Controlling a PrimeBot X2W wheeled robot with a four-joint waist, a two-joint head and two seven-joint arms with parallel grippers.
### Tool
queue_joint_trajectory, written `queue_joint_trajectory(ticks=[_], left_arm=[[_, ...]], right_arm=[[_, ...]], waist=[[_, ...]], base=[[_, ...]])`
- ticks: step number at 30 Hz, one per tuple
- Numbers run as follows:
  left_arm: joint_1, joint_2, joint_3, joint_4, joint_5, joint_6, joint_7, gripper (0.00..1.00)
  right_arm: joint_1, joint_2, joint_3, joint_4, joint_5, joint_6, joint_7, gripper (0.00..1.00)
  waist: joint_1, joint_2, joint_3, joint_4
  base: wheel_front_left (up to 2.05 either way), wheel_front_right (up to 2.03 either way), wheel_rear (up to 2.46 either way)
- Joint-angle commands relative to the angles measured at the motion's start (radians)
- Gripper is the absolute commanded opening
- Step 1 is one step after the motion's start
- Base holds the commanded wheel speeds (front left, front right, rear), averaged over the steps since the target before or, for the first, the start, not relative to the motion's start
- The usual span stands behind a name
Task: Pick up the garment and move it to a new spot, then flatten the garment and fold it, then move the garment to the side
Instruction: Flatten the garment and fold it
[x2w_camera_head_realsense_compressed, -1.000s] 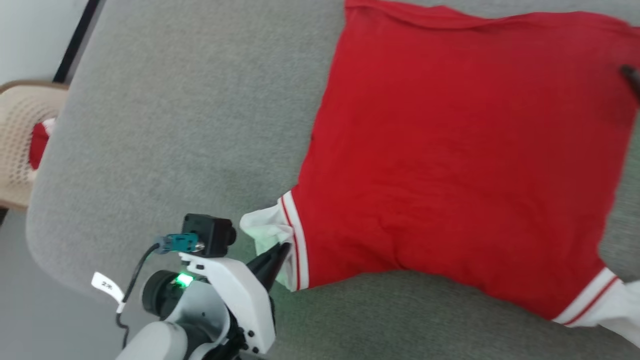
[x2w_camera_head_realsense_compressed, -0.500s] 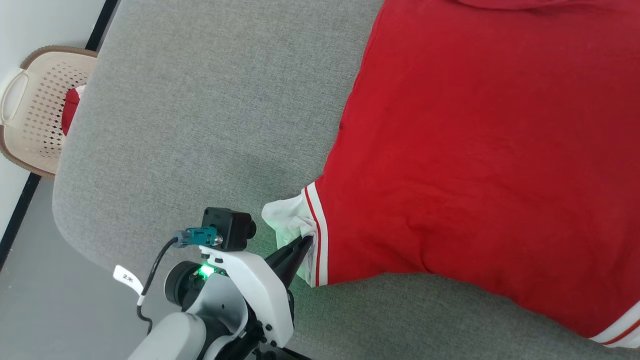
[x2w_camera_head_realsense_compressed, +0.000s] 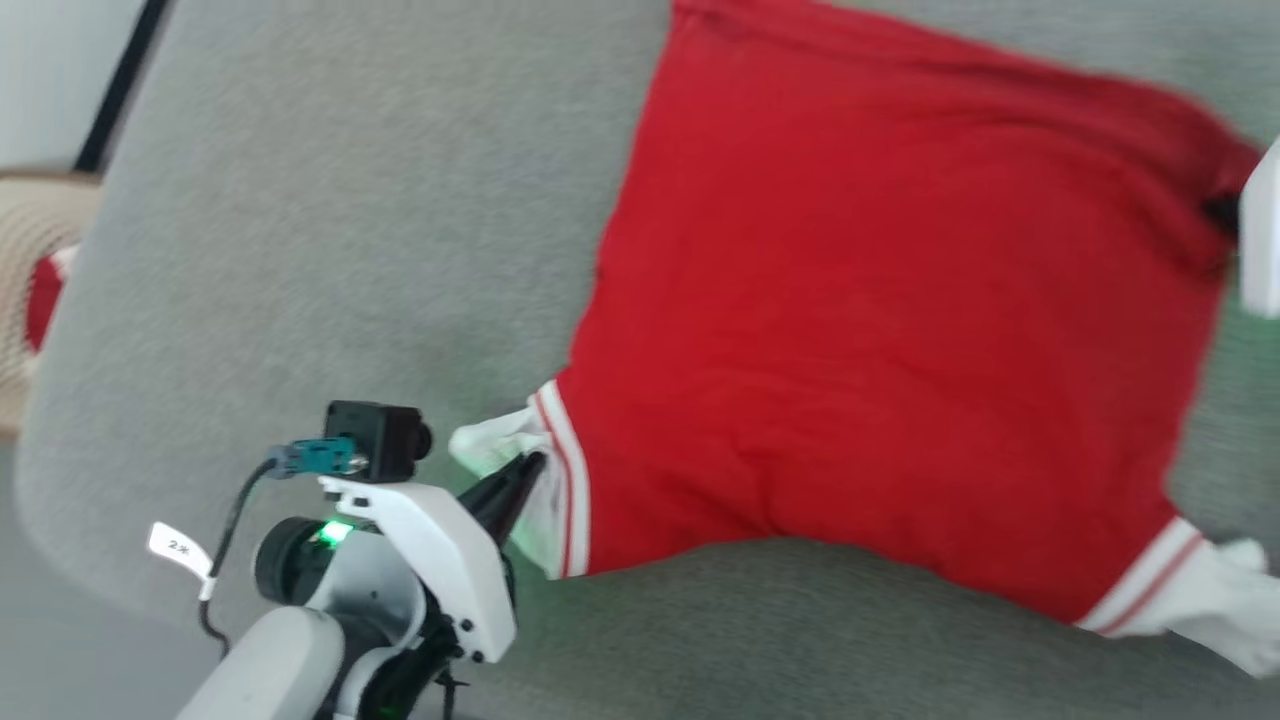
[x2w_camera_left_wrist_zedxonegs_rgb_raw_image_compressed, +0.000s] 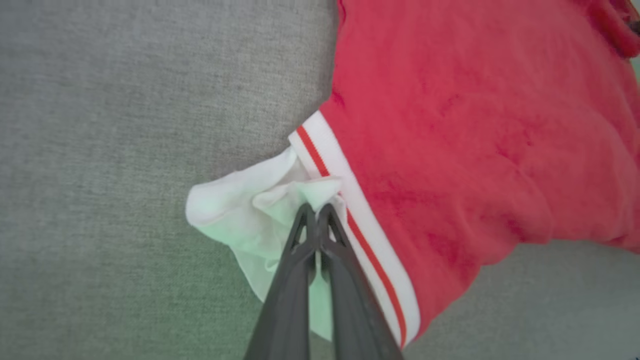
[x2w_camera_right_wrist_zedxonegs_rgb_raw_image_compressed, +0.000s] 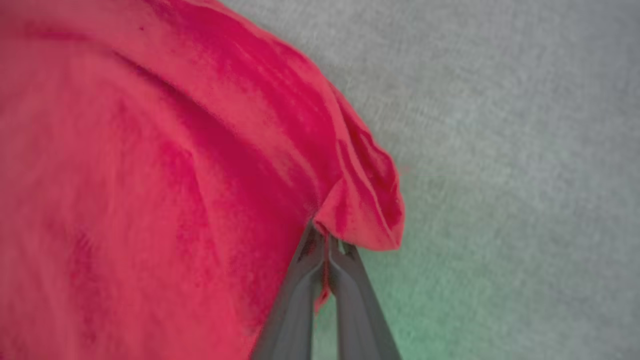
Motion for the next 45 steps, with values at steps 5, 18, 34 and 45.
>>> queue_joint_trajectory(ticks=[5, 18, 34, 45], left_arm=[[0.020, 0.027, 0.030, 0.019, -0.012, 0.007, -0.009, 0.00], [0.027, 0.067, 0.056, -0.003, -0.013, 0.026, -0.002, 0.00], [-0.006, 0.052, 0.054, 0.017, -0.016, 0.017, -0.019, 0.00], [-0.042, 0.016, 0.024, 0.009, -0.004, 0.003, -0.033, 0.00]], right_arm=[[0.207, -0.027, 0.004, -0.228, 0.080, 0.000, 0.002, 0.00], [0.795, 0.109, -0.242, -0.707, 0.099, 0.000, 0.116, 0.00], [0.755, 0.182, -0.255, -0.664, 0.005, -0.002, -0.077, 1.00], [0.497, 0.132, -0.187, -0.823, -0.019, 0.000, -0.111, 1.00]], waist=[[0.0000, 0.0000, -0.060, -0.117], [0.0000, 0.0000, -0.070, -0.198], [0.0000, 0.0000, -0.043, -0.185], [0.0000, 0.0000, -0.011, -0.104]], base=[[0.00, 0.00, 0.00], [0.00, 0.00, 0.00], [0.00, 0.00, 0.00], [0.00, 0.00, 0.00]])
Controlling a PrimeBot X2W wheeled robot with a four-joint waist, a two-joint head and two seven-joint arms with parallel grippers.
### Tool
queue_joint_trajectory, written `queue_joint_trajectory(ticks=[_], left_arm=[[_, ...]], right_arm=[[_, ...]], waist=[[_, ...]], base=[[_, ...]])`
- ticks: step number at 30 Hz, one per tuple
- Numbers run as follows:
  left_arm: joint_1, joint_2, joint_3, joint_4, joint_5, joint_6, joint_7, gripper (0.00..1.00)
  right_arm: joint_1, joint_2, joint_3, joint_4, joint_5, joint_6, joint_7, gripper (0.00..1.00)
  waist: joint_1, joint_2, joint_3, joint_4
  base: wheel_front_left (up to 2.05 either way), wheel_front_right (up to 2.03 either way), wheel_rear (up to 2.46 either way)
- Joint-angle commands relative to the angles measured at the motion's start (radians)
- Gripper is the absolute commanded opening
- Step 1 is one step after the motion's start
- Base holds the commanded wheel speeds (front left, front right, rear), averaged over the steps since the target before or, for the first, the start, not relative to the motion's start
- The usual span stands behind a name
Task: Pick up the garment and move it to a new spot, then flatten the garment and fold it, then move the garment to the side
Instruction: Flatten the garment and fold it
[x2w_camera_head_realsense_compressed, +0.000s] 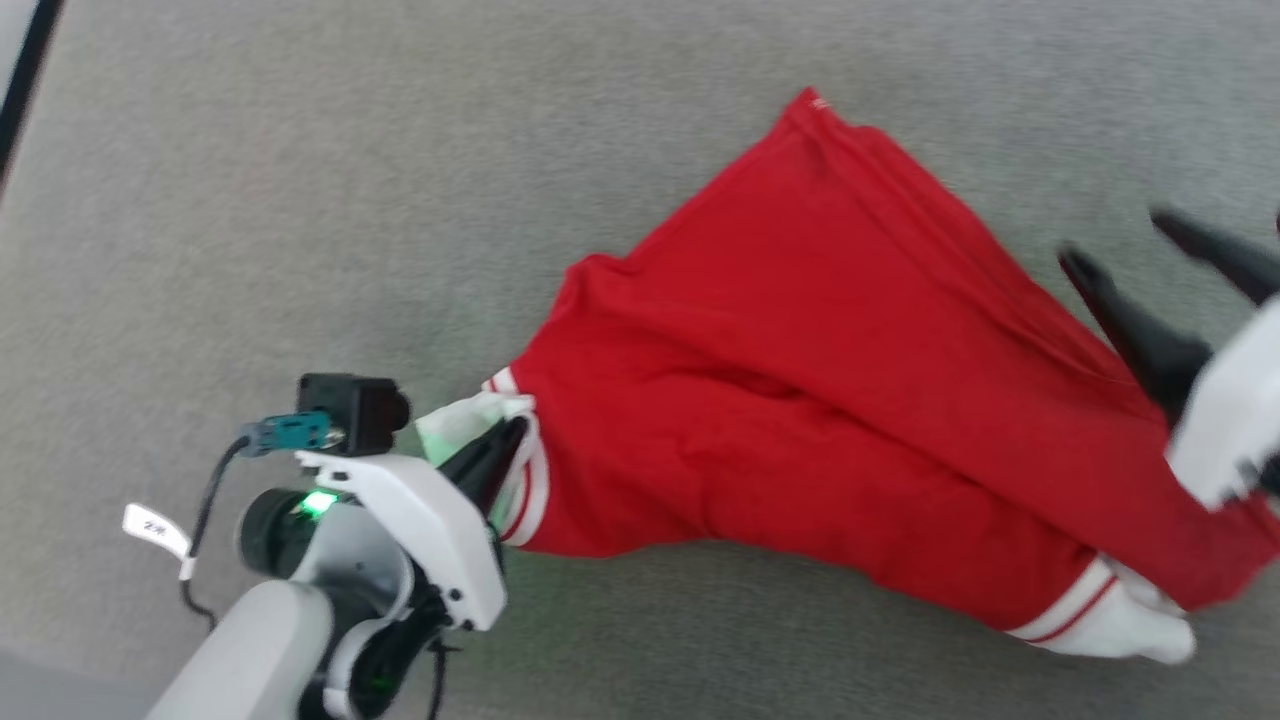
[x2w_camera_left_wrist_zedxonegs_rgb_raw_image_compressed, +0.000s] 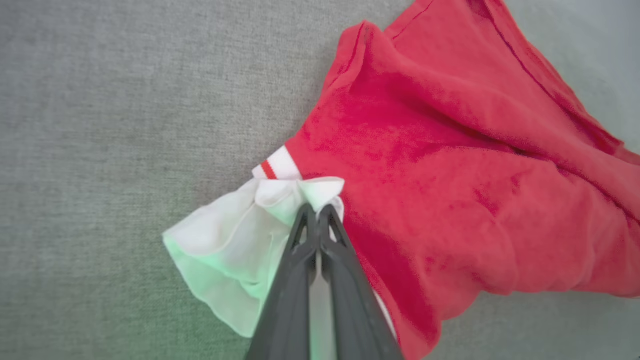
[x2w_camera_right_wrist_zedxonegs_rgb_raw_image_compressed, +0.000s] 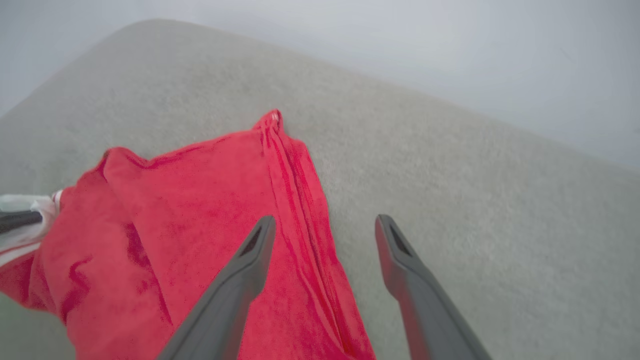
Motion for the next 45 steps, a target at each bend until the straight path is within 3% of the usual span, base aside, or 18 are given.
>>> queue_joint_trajectory(ticks=[1, 9, 16, 21, 26, 27, 28, 30, 35, 45], left_arm=[[-0.017, -0.009, -0.005, 0.002, 0.008, -0.008, -0.006, 0.00], [-0.081, -0.072, -0.066, 0.045, 0.021, -0.054, -0.015, 0.00], [-0.119, -0.125, -0.108, 0.090, 0.020, -0.094, -0.029, 0.00], [-0.133, -0.150, -0.121, 0.124, 0.011, -0.115, -0.045, 0.00], [-0.136, -0.158, -0.122, 0.155, 0.002, -0.128, -0.057, 0.00], [-0.137, -0.157, -0.122, 0.160, 0.001, -0.129, -0.059, 0.00], [-0.138, -0.158, -0.121, 0.165, -0.001, -0.130, -0.059, 0.00], [-0.143, -0.153, -0.120, 0.174, -0.003, -0.135, -0.053, 0.00], [-0.180, -0.109, -0.093, 0.178, -0.002, -0.127, -0.024, 0.00], [-0.385, 0.075, 0.010, 0.114, 0.043, -0.070, 0.128, 0.00]], right_arm=[[-0.039, 0.012, 0.021, 0.022, 0.006, 0.000, -0.027, 1.00], [-0.306, -0.054, 0.237, 0.328, -0.013, 0.000, -0.162, 1.00], [-0.486, -0.123, 0.421, 0.615, 0.012, 0.000, -0.159, 1.00], [-0.554, -0.155, 0.547, 0.819, 0.037, -0.001, -0.087, 1.00], [-0.525, -0.170, 0.711, 0.955, 0.139, 0.000, 0.124, 1.00], [-0.515, -0.174, 0.743, 0.965, 0.164, 0.003, 0.173, 0.44], [-0.515, -0.182, 0.764, 0.970, 0.179, 0.004, 0.217, 0.00], [-0.545, -0.200, 0.776, 0.960, 0.200, 0.003, 0.241, 0.00], [-0.640, -0.207, 0.731, 0.920, 0.234, 0.000, 0.119, 0.00], [-0.726, -0.245, 0.633, 0.753, 0.292, 0.000, -0.038, 0.00]], waist=[[0.0000, 0.0000, 0.014, 0.029], [0.0000, 0.0000, 0.039, 0.158], [0.0000, 0.0000, 0.063, 0.258], [0.0000, 0.0000, 0.078, 0.301], [0.0000, 0.0000, 0.079, 0.313], [0.0000, 0.0000, 0.078, 0.312], [0.0000, 0.0000, 0.076, 0.310], [0.0000, 0.0000, 0.071, 0.303], [0.0000, 0.0000, 0.044, 0.263], [0.0000, 0.0000, -0.026, 0.131]], base=[[0.00, 0.00, 0.00], [0.00, 0.00, 0.00], [0.00, 0.00, 0.00], [0.00, 0.00, 0.00], [0.00, 0.00, 0.00], [0.00, 0.00, 0.00], [0.00, 0.00, 0.00], [0.00, 0.00, 0.00], [0.00, 0.00, 0.00], [0.00, 0.00, 0.00]])
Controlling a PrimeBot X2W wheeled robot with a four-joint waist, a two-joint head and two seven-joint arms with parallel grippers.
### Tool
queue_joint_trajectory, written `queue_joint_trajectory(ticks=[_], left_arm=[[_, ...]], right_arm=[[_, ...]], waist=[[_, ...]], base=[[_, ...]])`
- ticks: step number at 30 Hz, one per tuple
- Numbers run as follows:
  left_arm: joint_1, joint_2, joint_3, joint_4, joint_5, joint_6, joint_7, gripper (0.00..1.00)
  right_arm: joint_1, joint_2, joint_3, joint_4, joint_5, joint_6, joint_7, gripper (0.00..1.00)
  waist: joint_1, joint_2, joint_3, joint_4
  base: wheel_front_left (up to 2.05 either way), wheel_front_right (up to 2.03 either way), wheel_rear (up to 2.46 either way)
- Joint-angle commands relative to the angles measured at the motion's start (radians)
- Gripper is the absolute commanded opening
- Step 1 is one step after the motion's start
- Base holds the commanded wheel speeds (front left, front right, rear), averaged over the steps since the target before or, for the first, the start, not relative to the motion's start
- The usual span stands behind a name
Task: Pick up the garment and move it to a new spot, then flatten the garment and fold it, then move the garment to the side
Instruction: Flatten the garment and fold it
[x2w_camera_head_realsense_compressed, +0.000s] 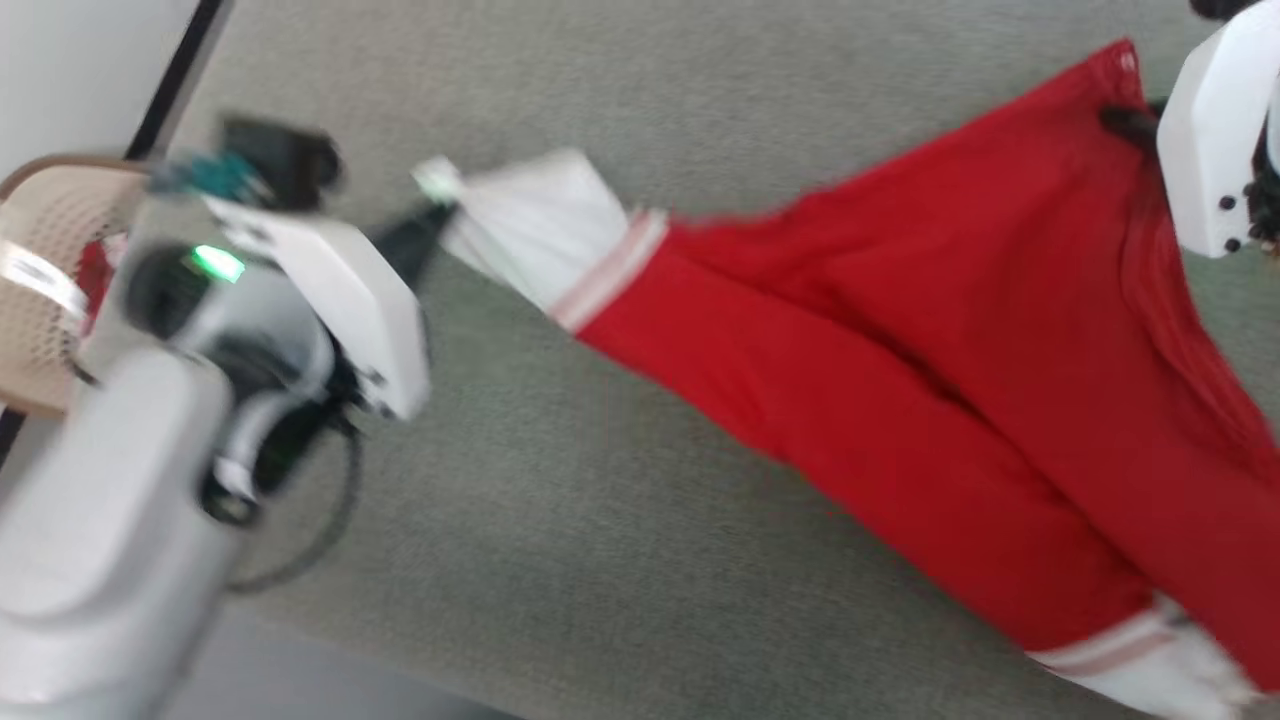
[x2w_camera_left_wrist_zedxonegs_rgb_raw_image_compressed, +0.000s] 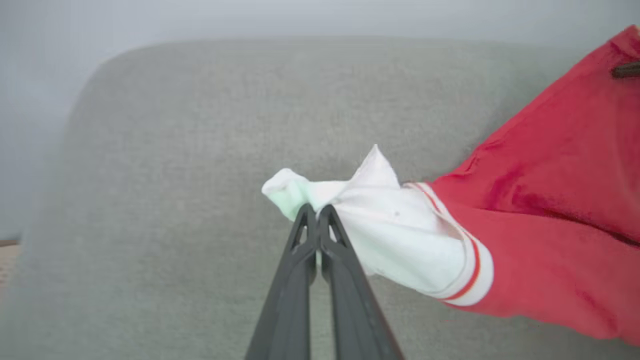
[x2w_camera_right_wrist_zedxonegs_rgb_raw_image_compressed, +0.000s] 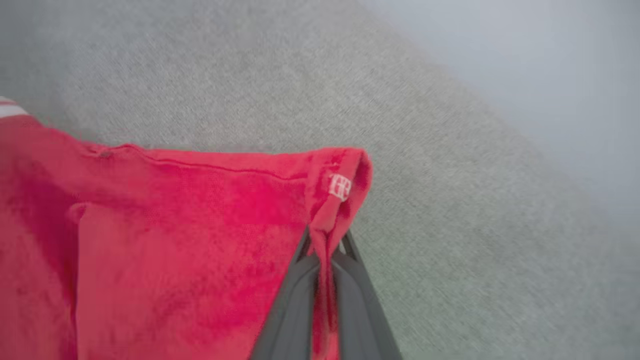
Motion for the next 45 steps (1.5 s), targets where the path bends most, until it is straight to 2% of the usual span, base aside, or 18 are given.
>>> queue_joint_trajectory(ticks=[1, 4, 9, 13, 17, 19, 22, 23, 28, 32, 34, 36, 37, 40, 45], left_arm=[[-0.046, 0.029, 0.015, -0.012, 0.008, 0.009, 0.033, 0.00], [-0.131, 0.079, 0.028, -0.016, 0.031, 0.013, 0.097, 0.00], [-0.284, 0.132, 0.034, 0.014, 0.061, -0.010, 0.186, 0.00], [-0.408, 0.132, 0.023, 0.073, 0.074, -0.037, 0.231, 0.00], [-0.540, 0.090, 0.008, 0.177, 0.110, -0.060, 0.211, 0.00], [-0.610, 0.062, 0.005, 0.236, 0.141, -0.066, 0.156, 0.00], [-0.727, 0.019, 0.008, 0.335, 0.212, -0.049, 0.018, 0.00], [-0.727, 0.019, 0.008, 0.335, 0.212, -0.049, 0.018, 0.00], [-0.911, -0.047, 0.021, 0.493, 0.335, -0.001, -0.319, 0.00], [-0.984, -0.081, 0.024, 0.572, 0.395, 0.013, -0.597, 0.00], [-0.971, -0.093, 0.016, 0.611, 0.389, -0.016, -0.661, 0.00], [-0.931, -0.091, -0.009, 0.654, 0.380, -0.069, -0.658, 0.00], [-0.913, -0.095, -0.019, 0.672, 0.361, -0.104, -0.643, 0.00], [-0.834, -0.089, -0.055, 0.715, 0.335, -0.162, -0.579, 0.00], [-0.652, -0.082, -0.114, 0.704, 0.254, -0.200, -0.426, 0.00]], right_arm=[[-0.008, -0.012, -0.011, -0.024, -0.001, 0.000, -0.014, 0.00], [-0.020, -0.024, -0.042, -0.064, 0.001, 0.000, -0.024, 0.00], [-0.039, -0.013, -0.110, -0.106, 0.019, 0.000, -0.018, 0.00], [-0.072, 0.008, -0.160, -0.107, 0.005, 0.000, -0.002, 0.00], [-0.133, 0.052, -0.201, -0.062, -0.053, 0.000, -0.028, 0.00], [-0.180, 0.089, -0.220, -0.023, -0.102, 0.000, -0.083, 0.00], [-0.262, 0.137, -0.251, 0.077, -0.208, 0.000, -0.209, 0.00], [-0.262, 0.137, -0.251, 0.077, -0.208, 0.000, -0.209, 0.00], [-0.391, 0.237, -0.327, 0.245, -0.414, -0.001, -0.520, 0.00], [-0.442, 0.284, -0.353, 0.347, -0.548, -0.001, -0.718, 0.00], [-0.424, 0.307, -0.340, 0.398, -0.571, 0.000, -0.746, 0.00], [-0.382, 0.328, -0.310, 0.445, -0.554, 0.000, -0.720, 0.00], [-0.366, 0.328, -0.295, 0.457, -0.539, 0.000, -0.711, 0.00], [-0.296, 0.326, -0.239, 0.474, -0.468, -0.001, -0.652, 0.00], [-0.152, 0.289, -0.163, 0.441, -0.335, -0.001, -0.554, 0.00]], waist=[[0.0000, 0.0000, -0.033, -0.052], [0.0000, 0.0000, -0.048, -0.091], [0.0000, 0.0000, -0.071, -0.146], [0.0000, 0.0000, -0.076, -0.177], [0.0000, 0.0000, -0.058, -0.200], [0.0000, 0.0000, -0.039, -0.209], [0.0000, 0.0000, -0.008, -0.222], [0.0000, 0.0000, -0.008, -0.222], [0.0000, 0.0000, 0.028, -0.232], [0.0000, 0.0000, 0.032, -0.227], [0.0000, 0.0000, 0.025, -0.223], [0.0000, 0.0000, 0.015, -0.219], [0.0000, 0.0000, 0.010, -0.215], [0.0000, 0.0000, 0.000, -0.207], [0.0000, 0.0000, -0.016, -0.194]], base=[[0.00, 0.00, 0.00], [0.00, 0.00, 0.00], [0.00, 0.00, 0.00], [0.00, 0.00, 0.00], [0.00, 0.00, 0.00], [0.00, 0.00, 0.00], [0.00, 0.00, 0.00], [0.00, 0.00, 0.00], [0.00, 0.00, 0.00], [0.00, 0.00, 0.00], [0.00, 0.00, 0.00], [0.00, 0.00, 0.00], [0.00, 0.00, 0.00], [0.00, 0.00, 0.00], [0.00, 0.00, 0.00]])
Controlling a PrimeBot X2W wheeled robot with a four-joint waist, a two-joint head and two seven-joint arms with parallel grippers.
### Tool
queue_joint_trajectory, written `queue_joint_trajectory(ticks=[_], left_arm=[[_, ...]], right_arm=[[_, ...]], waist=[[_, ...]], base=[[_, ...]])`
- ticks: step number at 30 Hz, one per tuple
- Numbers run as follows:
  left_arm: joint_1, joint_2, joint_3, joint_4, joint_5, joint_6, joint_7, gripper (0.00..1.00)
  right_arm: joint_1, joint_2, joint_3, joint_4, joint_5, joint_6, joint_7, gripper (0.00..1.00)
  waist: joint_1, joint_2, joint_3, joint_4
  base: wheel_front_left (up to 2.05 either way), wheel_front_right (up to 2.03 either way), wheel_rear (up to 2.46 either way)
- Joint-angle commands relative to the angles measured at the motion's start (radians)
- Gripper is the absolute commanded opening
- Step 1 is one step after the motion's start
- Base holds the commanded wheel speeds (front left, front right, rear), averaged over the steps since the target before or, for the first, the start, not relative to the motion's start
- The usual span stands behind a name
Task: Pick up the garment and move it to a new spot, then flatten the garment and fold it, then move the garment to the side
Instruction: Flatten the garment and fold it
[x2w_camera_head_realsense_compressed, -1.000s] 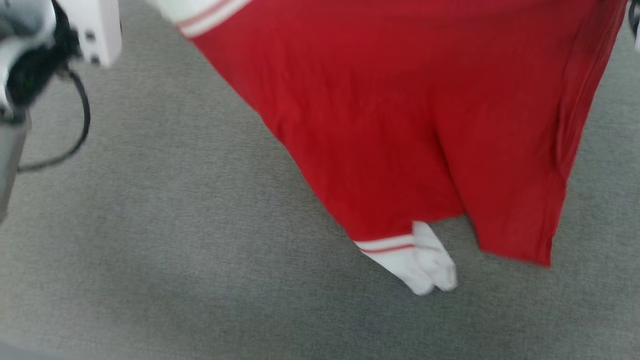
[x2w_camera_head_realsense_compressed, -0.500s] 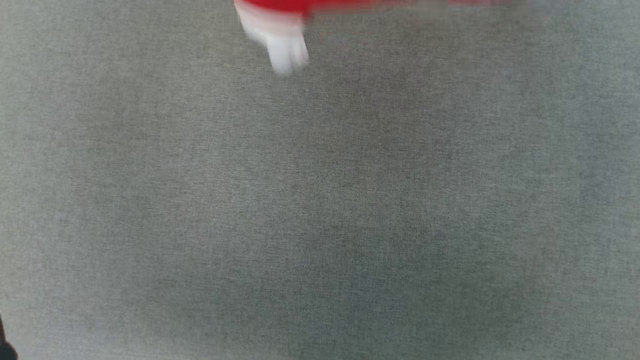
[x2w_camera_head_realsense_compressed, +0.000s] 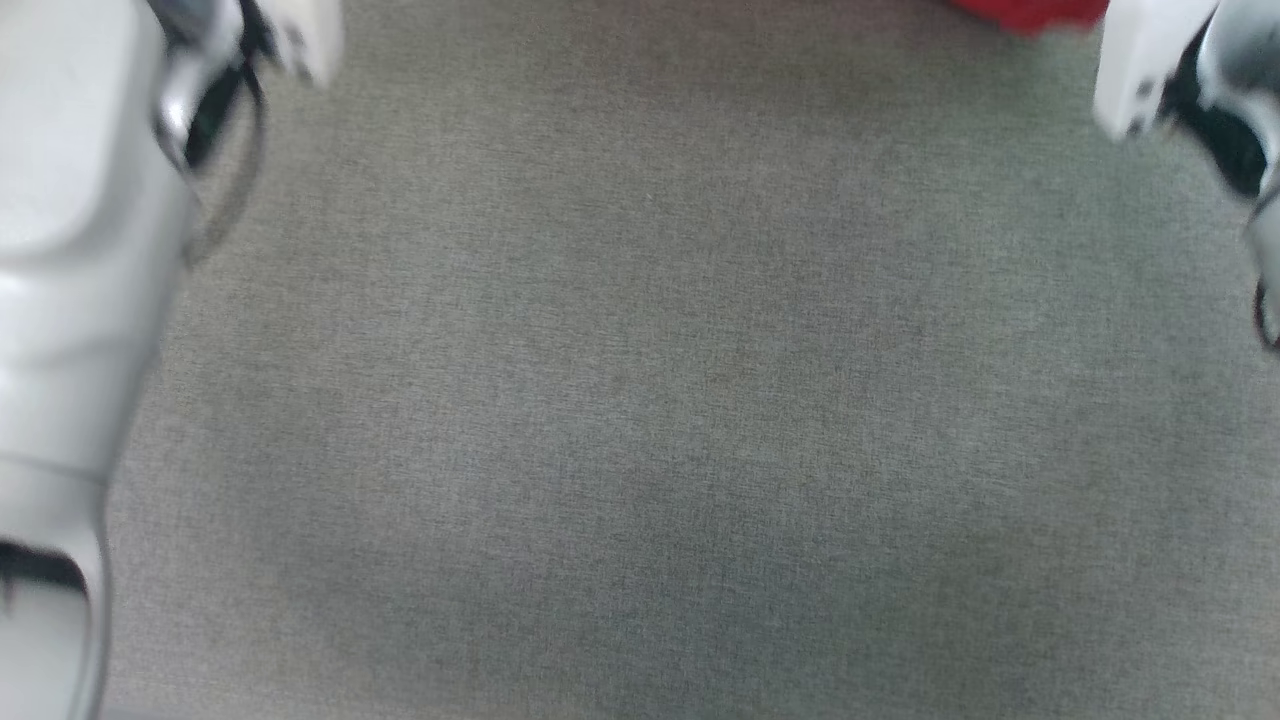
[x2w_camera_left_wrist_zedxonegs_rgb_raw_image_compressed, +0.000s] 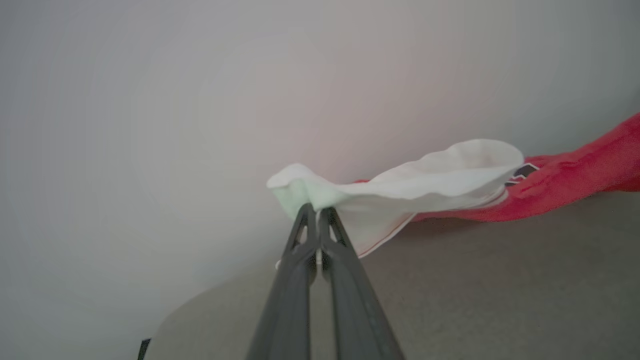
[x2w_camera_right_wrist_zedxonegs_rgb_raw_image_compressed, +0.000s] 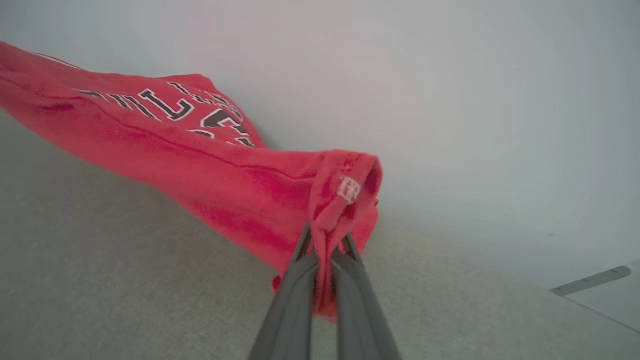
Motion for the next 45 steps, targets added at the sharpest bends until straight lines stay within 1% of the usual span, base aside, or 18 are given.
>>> queue_joint_trajectory(ticks=[1, 6, 8, 11, 15, 18, 20, 22, 26, 30, 33, 35, 38, 43, 45], left_arm=[[0.036, 0.000, -0.001, -0.015, -0.037, -0.003, 0.032, 0.00], [0.242, 0.035, -0.025, -0.133, -0.159, -0.009, 0.227, 0.00], [0.331, 0.056, -0.024, -0.199, -0.204, 0.009, 0.303, 0.00], [0.467, 0.091, -0.024, -0.327, -0.258, 0.059, 0.398, 0.00], [0.646, 0.150, -0.027, -0.520, -0.304, 0.147, 0.483, 0.00], [0.765, 0.189, -0.032, -0.661, -0.332, 0.220, 0.532, 0.00], [0.838, 0.216, -0.034, -0.746, -0.344, 0.269, 0.558, 0.00], [0.907, 0.242, -0.041, -0.818, -0.349, 0.311, 0.584, 0.00], [1.019, 0.276, -0.042, -0.927, -0.372, 0.392, 0.613, 0.00], [1.110, 0.306, -0.053, -1.013, -0.392, 0.459, 0.648, 0.00], [1.164, 0.318, -0.058, -1.062, -0.405, 0.498, 0.666, 0.00], [1.193, 0.335, -0.064, -1.085, -0.405, 0.521, 0.681, 0.00], [1.216, 0.353, -0.056, -1.118, -0.400, 0.544, 0.684, 0.00], [1.178, 0.402, -0.001, -1.171, -0.382, 0.572, 0.674, 0.00], [1.142, 0.435, 0.028, -1.195, -0.369, 0.572, 0.678, 0.00]], right_arm=[[0.031, -0.007, 0.008, -0.020, 0.027, -0.001, 0.015, 0.00], [0.175, -0.058, 0.025, -0.117, 0.136, -0.001, 0.063, 0.00], [0.237, -0.077, 0.026, -0.159, 0.170, -0.001, 0.084, 0.00], [0.331, -0.100, 0.008, -0.223, 0.195, -0.001, 0.090, 0.00], [0.477, -0.120, -0.015, -0.322, 0.212, -0.001, 0.102, 0.00], [0.590, -0.154, -0.027, -0.408, 0.201, -0.001, 0.117, 0.00], [0.667, -0.165, -0.050, -0.469, 0.213, 0.000, 0.131, 0.00], [0.734, -0.189, -0.071, -0.530, 0.202, -0.001, 0.151, 0.00], [0.870, -0.220, -0.110, -0.649, 0.197, 0.000, 0.208, 0.00], [1.003, -0.262, -0.146, -0.782, 0.218, -0.001, 0.306, 0.00], [1.099, -0.294, -0.181, -0.877, 0.239, -0.001, 0.381, 0.00], [1.162, -0.316, -0.206, -0.937, 0.249, -0.001, 0.426, 0.00], [1.242, -0.317, -0.261, -1.012, 0.264, -0.001, 0.465, 0.00], [1.290, -0.268, -0.376, -1.104, 0.247, -0.001, 0.467, 0.00], [1.283, -0.246, -0.417, -1.134, 0.234, -0.001, 0.473, 0.00]], waist=[[0.0000, 0.0000, -0.005, 0.004], [0.0000, 0.0000, -0.027, 0.010], [0.0000, 0.0000, -0.038, 0.011], [0.0000, 0.0000, -0.053, 0.010], [0.0000, 0.0000, -0.073, 0.008], [0.0000, 0.0000, -0.085, 0.010], [0.0000, 0.0000, -0.091, 0.011], [0.0000, 0.0000, -0.095, 0.012], [0.0000, 0.0000, -0.103, 0.016], [0.0000, 0.0000, -0.110, 0.021], [0.0000, 0.0000, -0.110, 0.024], [0.0000, 0.0000, -0.108, 0.024], [0.0000, 0.0000, -0.101, 0.021], [0.0000, 0.0000, -0.087, 0.010], [0.0000, 0.0000, -0.082, 0.005]], base=[[0.00, 0.00, 0.00], [0.00, 0.00, 0.00], [0.00, 0.00, 0.00], [0.00, 0.00, 0.00], [0.00, 0.00, 0.00], [0.00, 0.00, 0.00], [0.00, 0.00, 0.00], [0.00, 0.00, 0.00], [0.00, 0.00, 0.00], [0.00, 0.00, 0.00], [0.00, 0.00, 0.00], [0.00, 0.00, 0.00], [0.00, 0.00, 0.00], [0.00, 0.00, 0.00], [0.00, 0.00, 0.00]])
